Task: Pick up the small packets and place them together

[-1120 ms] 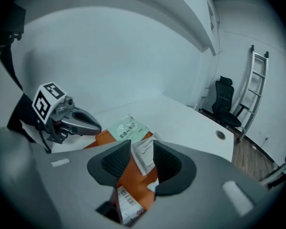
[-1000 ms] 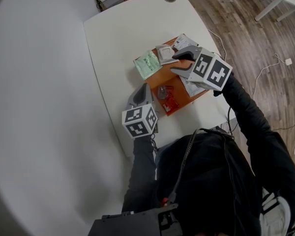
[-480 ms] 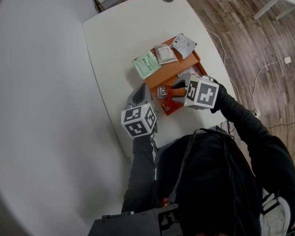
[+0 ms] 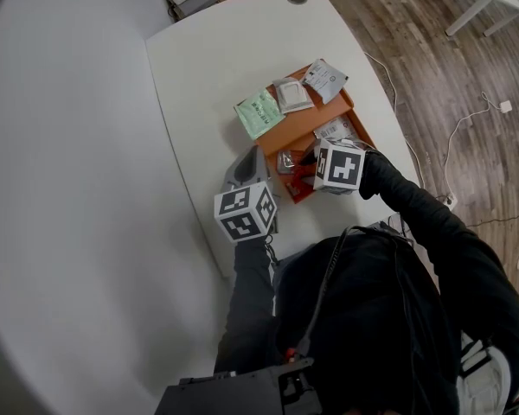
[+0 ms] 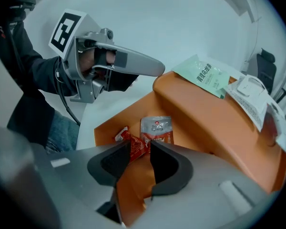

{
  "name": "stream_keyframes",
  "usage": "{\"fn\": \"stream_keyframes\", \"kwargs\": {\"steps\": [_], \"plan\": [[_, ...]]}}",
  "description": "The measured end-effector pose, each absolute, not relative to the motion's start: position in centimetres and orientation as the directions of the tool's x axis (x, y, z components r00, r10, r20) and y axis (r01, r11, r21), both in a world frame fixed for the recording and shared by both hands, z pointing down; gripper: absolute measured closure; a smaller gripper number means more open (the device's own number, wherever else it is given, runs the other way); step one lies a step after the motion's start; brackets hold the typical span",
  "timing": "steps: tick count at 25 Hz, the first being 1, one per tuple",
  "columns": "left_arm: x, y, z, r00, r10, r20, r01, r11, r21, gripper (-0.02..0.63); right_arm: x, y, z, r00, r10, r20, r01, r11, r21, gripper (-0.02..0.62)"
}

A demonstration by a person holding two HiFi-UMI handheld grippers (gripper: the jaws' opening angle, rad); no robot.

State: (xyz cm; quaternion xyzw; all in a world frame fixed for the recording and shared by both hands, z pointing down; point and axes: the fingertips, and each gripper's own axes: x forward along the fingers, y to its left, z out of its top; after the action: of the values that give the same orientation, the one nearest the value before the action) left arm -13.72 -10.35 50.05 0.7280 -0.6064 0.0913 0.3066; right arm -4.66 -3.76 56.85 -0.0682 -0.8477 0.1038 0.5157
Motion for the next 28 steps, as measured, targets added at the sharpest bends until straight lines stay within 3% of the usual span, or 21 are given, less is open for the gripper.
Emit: {"fn": "stream_keyframes", "kwargs": {"steps": [15,28], "plan": [[-13.7,-10.3,49.9,0.246,-0.827,0.505,-0.940,-0.077,0.333,0.604,-4.7,-2.9,57.8,-0.408,0.195,0.892,0.062,0.981,-0.186,0.543],[-13.8,-10.3,50.0,0.245,-0.828,0.505,-0.940,-0.076,0.331,0.604,-4.1,-5.5,53.6,-0.503,0.101,0.858,-0.009,0.992,-0.123,0.575]]}}
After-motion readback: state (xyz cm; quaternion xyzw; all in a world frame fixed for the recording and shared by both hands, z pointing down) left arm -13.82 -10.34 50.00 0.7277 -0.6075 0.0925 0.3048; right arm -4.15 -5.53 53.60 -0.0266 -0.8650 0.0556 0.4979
